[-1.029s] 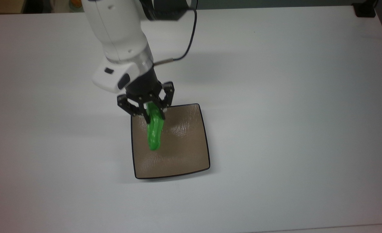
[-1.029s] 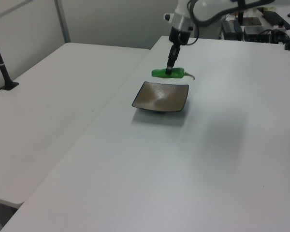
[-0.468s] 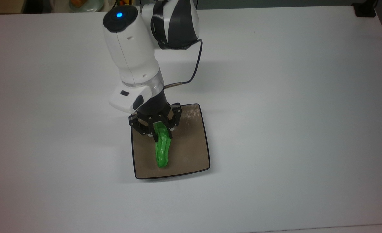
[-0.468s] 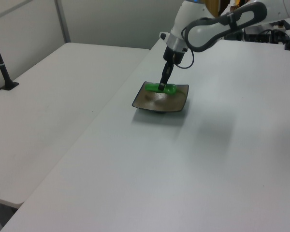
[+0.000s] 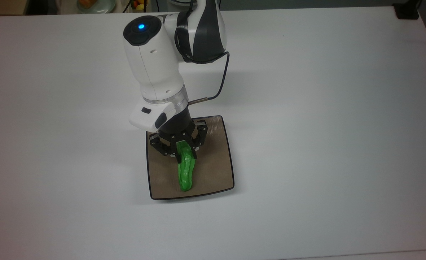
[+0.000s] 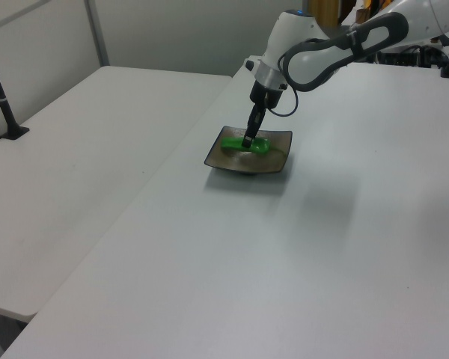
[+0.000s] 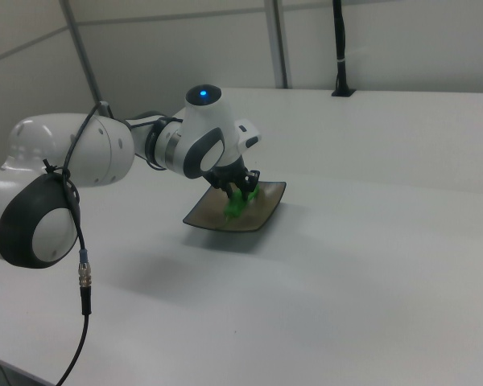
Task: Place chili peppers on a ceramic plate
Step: 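Open the gripper to release the chili pepper onto the plate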
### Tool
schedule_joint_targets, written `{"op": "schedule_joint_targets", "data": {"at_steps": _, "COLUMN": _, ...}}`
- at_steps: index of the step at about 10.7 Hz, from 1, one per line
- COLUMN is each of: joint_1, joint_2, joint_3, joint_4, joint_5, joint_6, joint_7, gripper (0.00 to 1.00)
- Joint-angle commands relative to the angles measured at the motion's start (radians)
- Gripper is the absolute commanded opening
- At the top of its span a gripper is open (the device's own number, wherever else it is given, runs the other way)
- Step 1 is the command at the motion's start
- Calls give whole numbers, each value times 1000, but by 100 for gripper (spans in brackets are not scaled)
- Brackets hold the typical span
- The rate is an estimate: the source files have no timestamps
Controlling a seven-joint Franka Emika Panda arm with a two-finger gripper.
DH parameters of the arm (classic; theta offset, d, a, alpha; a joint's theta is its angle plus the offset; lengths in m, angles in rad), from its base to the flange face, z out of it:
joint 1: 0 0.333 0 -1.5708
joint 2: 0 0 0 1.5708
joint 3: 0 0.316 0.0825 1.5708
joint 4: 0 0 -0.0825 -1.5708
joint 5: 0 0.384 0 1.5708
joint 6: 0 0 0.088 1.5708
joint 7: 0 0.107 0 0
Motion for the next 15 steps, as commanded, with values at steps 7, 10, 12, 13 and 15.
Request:
{"op": "schedule_joint_targets", "data": {"at_steps": 7, "joint_1": 7, "joint_2": -10, "joint_3": -3, "joint_4": -19, "joint_5": 20, "joint_6": 24, "joint_7": -6, "gripper": 100}}
{"op": "schedule_joint_targets", "data": {"at_steps": 10, "joint_1": 7, "joint_2": -19, "joint_3": -3, "joint_4": -18, "joint_5": 20, "joint_6": 21, "joint_7": -6, "gripper": 100}}
{"op": "schedule_joint_targets", "data": {"at_steps": 12, "joint_1": 8, "joint_2": -83, "joint_3": -5, "joint_4": -33, "joint_5": 7, "joint_6": -23, "joint_7": 11, "gripper": 100}}
{"op": "schedule_joint_targets", "data": {"at_steps": 13, "joint_1": 5, "joint_2": -135, "joint_3": -8, "joint_4": -34, "joint_5": 1, "joint_6": -87, "joint_7": 59, "gripper": 100}}
{"op": "schedule_joint_targets", "data": {"at_steps": 15, "joint_1": 4, "joint_2": -276, "joint_3": -19, "joint_4": -30, "joint_5": -30, "joint_6": -329, "joint_7": 151, "gripper": 100}}
